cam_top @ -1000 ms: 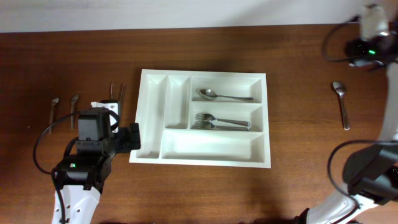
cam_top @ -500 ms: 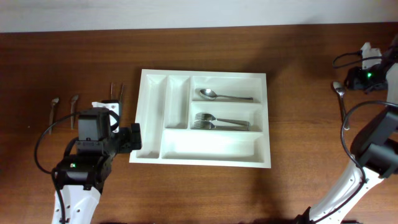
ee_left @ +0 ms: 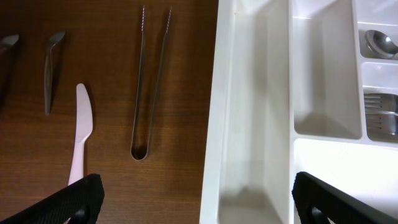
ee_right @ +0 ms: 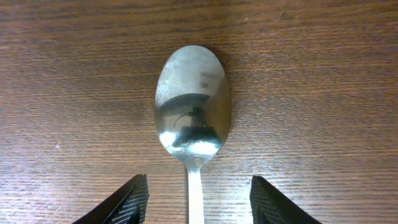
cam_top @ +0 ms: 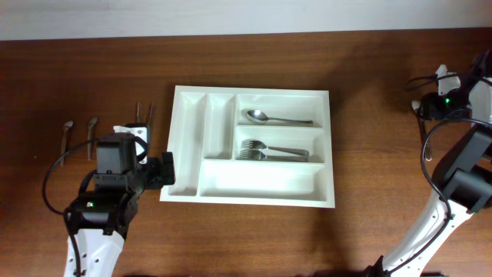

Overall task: Pack container
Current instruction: 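Move the right gripper back and grasp the last spoon, then carry the spoon over the tray and drop it in the upper compartment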

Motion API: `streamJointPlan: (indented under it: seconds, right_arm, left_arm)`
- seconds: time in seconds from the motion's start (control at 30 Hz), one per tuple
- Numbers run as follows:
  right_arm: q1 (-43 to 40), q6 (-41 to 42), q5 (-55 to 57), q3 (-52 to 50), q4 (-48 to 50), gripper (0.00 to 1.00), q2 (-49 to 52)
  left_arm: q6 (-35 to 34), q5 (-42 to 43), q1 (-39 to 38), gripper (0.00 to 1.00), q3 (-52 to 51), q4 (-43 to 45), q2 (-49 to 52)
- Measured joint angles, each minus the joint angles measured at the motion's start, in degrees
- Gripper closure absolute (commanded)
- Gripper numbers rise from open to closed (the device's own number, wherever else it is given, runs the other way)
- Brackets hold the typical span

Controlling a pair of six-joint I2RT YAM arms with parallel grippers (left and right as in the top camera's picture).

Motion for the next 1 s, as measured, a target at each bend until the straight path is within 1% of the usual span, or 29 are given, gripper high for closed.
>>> streamJointPlan:
  seconds: [0.23,0.43,0.53,0.6,0.7,0.8,0.87,0.9,0.93,1.0]
  right_arm:
    - [0.0,0.02,0.02,0.0,-0.22,0.47,1.88]
    - [0.11,0.11,0.22,-0.42,-0.55,0.55,3.08]
    - [0.22,0.26,0.39,-0.68,-0.11,0.61,3.08]
    - [0.26,0.13,0.48,-0.79,0.09,0.69,3.08]
    - [0.26,0.2,0.48,-0.83,0.2,0.76,3.08]
    - [0.26,0.5,0.48,-0.92,0.31,0.81,3.08]
    - [0.26,0.57,0.46,-0.94,0.31,0.92,3.08]
    - [0.28,0.72,0.48,-0.94,0.28,0.94,3.08]
    - [0.31,0.85,0.5,-0.96,0.31,0.96,3.08]
    - [0.44,0.83,0.48,-1.03,0.39,0.96,3.08]
  left_arm:
    - [0.0,0.42,0.0,0.01,0.0,0.02,0.0]
    - [-0.02,0.42,0.0,0.01,0.0,0.17,0.0]
    - [-0.02,0.42,0.0,0.01,0.0,0.2,0.0]
    - [-0.02,0.42,0.0,0.01,0.0,0.17,0.0]
    - [-0.02,0.42,0.0,0.01,0.0,0.17,0.0]
    - [0.0,0.44,0.0,0.01,0.0,0.2,0.0]
    - [-0.02,0.85,0.0,0.01,0.0,0.2,0.0]
    - [-0.02,0.85,0.0,0.01,0.0,0.2,0.0]
    - [-0.02,0.94,0.0,0.01,0.0,0.2,0.0]
    - [-0.02,1.09,0.0,0.01,0.0,0.17,0.0]
